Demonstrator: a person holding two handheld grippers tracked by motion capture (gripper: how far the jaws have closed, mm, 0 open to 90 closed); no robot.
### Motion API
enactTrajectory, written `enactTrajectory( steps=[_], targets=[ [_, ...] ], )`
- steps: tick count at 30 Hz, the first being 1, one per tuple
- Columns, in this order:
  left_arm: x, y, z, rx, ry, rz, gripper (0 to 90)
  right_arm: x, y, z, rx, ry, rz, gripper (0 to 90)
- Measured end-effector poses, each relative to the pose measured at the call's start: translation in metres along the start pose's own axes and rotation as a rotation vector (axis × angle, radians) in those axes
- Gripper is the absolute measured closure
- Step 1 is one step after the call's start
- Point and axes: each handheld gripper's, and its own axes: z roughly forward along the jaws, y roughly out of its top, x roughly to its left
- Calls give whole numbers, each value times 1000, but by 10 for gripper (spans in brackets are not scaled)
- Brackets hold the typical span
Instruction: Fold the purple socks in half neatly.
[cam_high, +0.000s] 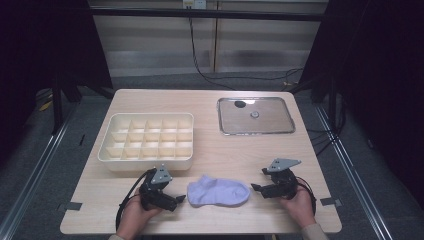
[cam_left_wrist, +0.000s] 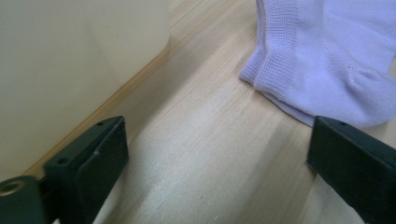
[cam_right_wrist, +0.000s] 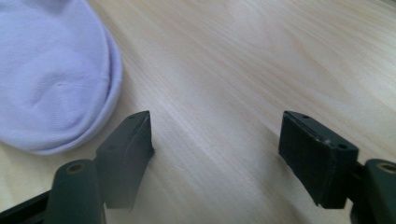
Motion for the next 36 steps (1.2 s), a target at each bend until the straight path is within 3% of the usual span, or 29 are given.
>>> enactTrajectory(
  steps=[7,11,14,16,17,21,27,29,31,36],
  targets=[
    [-1,7,3,45,-8,-18,1,7,0,-10,-1,33,-13,404],
    [1,9,2,62,-16,-27,4,11,-1,-13,0,42,-22,421],
    [2,11,-1,68,9,-41,74,15,0,-15,7,54,-38,425],
    [4,12,-4,81,1,-42,159,21,1,-17,7,62,-55,431],
    [6,12,-5,83,-29,-73,152,22,2,-18,6,64,-58,434],
    [6,15,-7,114,-20,-80,162,28,4,-21,9,78,-75,473],
    [1,27,-15,116,-91,-99,199,35,7,-23,26,108,-98,599],
    [-1,30,-16,127,-112,-113,203,35,8,-23,31,113,-101,613],
    [-3,33,-16,134,-142,-156,210,36,7,-21,50,139,-113,663],
    [-5,40,-15,151,-190,-177,236,38,8,-20,67,164,-123,719]
  ],
)
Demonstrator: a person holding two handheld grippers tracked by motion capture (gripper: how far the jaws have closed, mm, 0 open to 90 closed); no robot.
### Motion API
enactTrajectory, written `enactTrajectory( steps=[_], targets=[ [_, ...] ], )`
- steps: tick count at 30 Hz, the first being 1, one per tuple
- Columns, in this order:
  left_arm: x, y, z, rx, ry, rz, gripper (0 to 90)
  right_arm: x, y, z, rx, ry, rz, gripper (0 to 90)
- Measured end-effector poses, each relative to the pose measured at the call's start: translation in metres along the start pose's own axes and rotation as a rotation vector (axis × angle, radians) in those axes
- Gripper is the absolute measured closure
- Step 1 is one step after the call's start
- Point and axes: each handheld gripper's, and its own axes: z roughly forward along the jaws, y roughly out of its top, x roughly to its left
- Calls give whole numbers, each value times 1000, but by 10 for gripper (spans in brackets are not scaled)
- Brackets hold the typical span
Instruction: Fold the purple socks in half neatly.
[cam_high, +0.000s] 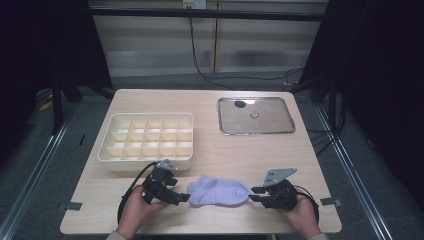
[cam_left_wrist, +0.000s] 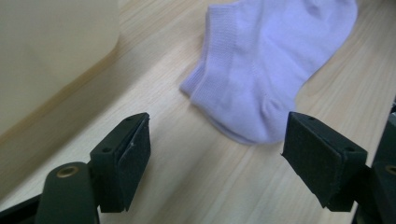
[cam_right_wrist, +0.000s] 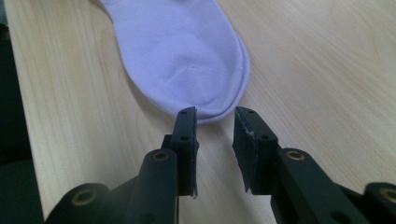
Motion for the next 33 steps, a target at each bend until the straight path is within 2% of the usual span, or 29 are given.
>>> enactTrajectory(
  steps=[4,5,7,10,11,12,15,16,18,19,27,29,33],
  targets=[
    [-2,8,-1,-14,-3,-15,285,1,1,-2,-2,-3,-8,756],
    [-3,13,-1,-11,16,-17,297,2,1,-5,-8,7,-1,800],
    [-3,15,0,-6,21,-15,308,2,1,-6,-3,17,-6,821],
    [-3,21,4,23,9,-21,405,5,-1,-4,28,36,-7,882],
    [-2,24,6,43,10,-31,458,6,-1,-1,57,37,-14,900],
    [-2,24,6,43,10,-31,468,6,0,1,60,48,-16,900],
    [0,26,11,53,0,-69,505,6,0,4,78,51,-18,900],
    [2,27,14,70,1,-83,516,5,-1,4,79,56,-14,900],
    [2,27,16,80,1,-81,525,3,-2,6,82,60,-22,900],
    [3,27,17,78,0,-86,536,3,-3,6,81,69,-7,900],
    [5,27,22,94,-3,-104,553,0,-5,6,74,68,6,900],
    [3,28,25,124,18,-93,548,0,-4,7,73,66,-5,900],
    [1,29,28,140,23,-79,563,1,-4,8,70,75,-2,900]
  ],
)
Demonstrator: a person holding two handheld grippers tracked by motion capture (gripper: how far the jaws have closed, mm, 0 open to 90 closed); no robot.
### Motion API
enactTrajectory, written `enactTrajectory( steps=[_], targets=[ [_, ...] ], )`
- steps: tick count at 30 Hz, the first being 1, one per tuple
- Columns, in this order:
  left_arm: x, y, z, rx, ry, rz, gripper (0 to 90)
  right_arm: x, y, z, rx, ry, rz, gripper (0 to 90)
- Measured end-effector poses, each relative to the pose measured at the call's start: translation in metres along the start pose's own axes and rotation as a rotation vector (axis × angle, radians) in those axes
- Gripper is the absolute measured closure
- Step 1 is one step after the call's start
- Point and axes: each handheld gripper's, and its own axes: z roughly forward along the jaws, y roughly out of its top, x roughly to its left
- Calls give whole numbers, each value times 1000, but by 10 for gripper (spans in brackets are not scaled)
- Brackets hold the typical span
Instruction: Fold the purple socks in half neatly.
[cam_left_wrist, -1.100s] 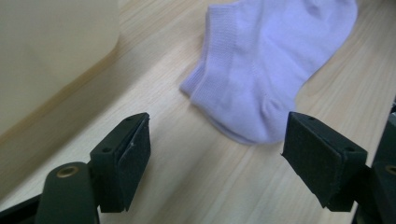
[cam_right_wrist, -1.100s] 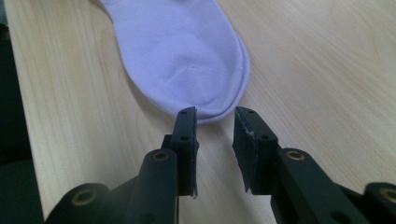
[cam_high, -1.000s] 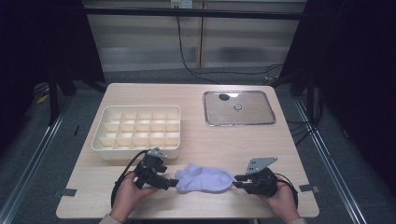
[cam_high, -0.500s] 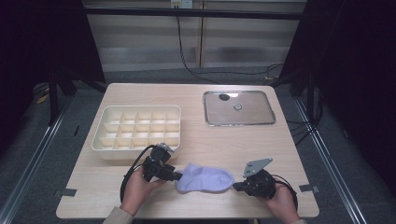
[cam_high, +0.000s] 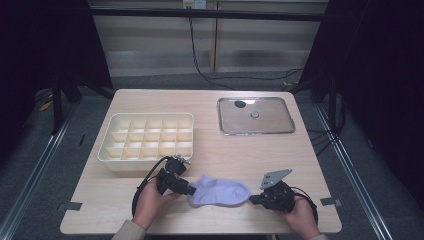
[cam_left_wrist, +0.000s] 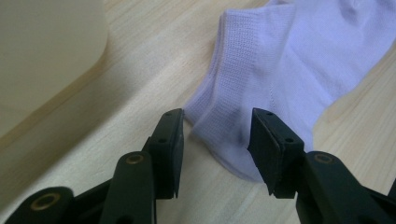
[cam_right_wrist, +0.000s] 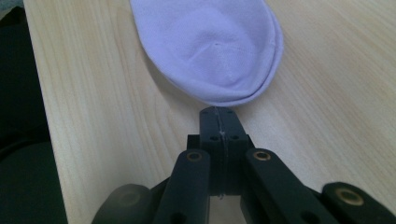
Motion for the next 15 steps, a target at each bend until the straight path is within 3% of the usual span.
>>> enactTrajectory(
  steps=[3,6,8,11,15],
  targets=[
    [-2,2,0,18,37,16,627,0,0,0,0,1,0,900],
    [-11,5,2,55,111,66,683,-1,0,0,-5,-5,-1,900],
    [-13,6,3,68,120,80,712,-1,0,0,-5,-6,-1,900],
    [-13,7,4,79,88,63,821,-1,-1,0,-12,-5,15,900],
    [-9,9,3,86,58,43,836,-1,-1,0,-12,-5,15,900]
  ],
)
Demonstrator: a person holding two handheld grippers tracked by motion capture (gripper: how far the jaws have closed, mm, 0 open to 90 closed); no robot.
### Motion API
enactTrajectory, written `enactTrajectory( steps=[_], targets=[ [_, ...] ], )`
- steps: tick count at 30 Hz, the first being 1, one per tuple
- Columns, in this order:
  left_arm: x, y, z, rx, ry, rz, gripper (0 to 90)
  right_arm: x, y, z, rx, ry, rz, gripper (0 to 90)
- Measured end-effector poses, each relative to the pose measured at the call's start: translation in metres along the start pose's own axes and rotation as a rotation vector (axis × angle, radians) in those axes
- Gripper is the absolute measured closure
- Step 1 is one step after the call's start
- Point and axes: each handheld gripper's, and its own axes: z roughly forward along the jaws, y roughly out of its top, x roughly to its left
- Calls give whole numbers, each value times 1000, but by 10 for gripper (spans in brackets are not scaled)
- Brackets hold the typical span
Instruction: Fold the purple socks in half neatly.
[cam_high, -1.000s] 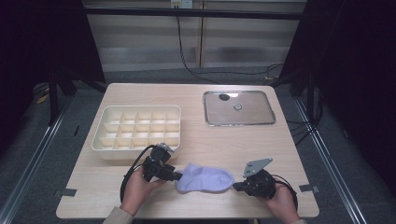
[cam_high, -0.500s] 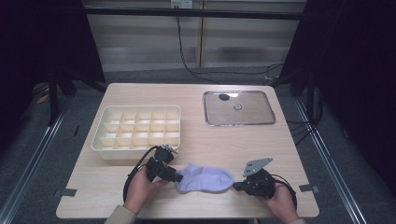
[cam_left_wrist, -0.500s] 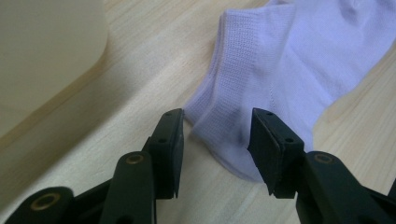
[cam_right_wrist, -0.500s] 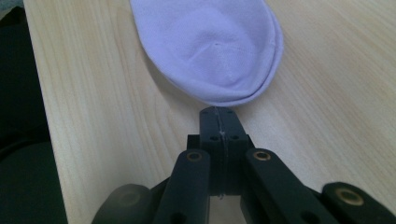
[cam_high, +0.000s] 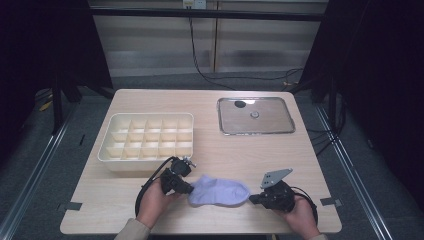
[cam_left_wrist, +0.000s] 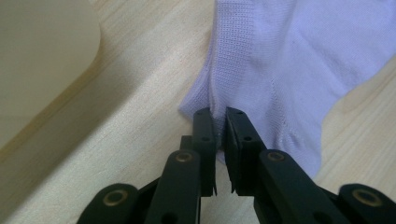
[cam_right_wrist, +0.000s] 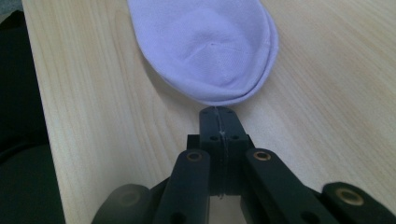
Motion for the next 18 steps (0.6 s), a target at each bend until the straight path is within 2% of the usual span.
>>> enactTrajectory(
  steps=[4,7,10,18],
  targets=[
    [7,0,-5,-11,-71,-45,839,0,0,0,0,2,2,900],
    [6,2,-13,-25,-98,-44,839,-1,0,0,-2,2,0,900],
    [7,5,-22,-42,-154,-49,837,-2,0,0,-4,11,-7,900],
    [4,13,-28,-54,-201,-54,838,-3,-1,-1,-4,6,-2,900]
  ],
)
